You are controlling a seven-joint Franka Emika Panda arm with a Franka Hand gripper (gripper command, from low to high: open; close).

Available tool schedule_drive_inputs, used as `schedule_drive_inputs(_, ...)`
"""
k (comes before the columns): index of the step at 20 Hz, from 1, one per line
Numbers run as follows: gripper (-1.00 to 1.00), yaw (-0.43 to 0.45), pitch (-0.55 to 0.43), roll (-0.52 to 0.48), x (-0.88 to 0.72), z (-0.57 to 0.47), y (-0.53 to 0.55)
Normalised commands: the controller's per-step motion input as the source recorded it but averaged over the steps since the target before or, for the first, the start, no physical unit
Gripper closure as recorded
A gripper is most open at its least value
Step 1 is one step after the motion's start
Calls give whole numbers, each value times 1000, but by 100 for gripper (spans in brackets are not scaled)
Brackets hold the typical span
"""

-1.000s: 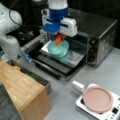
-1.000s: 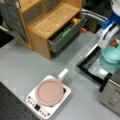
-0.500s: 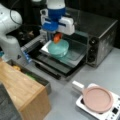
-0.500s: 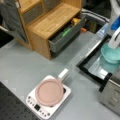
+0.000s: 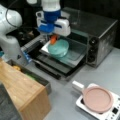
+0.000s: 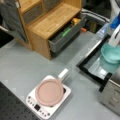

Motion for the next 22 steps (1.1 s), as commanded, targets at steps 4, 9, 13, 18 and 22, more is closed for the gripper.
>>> schedule_drive_inputs(4, -100, 7, -170, 180, -351, -145, -18)
schedule_drive_inputs(9, -100, 16, -130, 147, -299, -175, 39)
schedule_drive_inputs(13, -100, 7, -94, 134, -267, -195, 50)
schedule_drive_inputs(18, -100, -10, -100, 131, -244, -184, 60)
schedule_drive_inputs(22, -100, -7, -100, 128, -210, -139, 68)
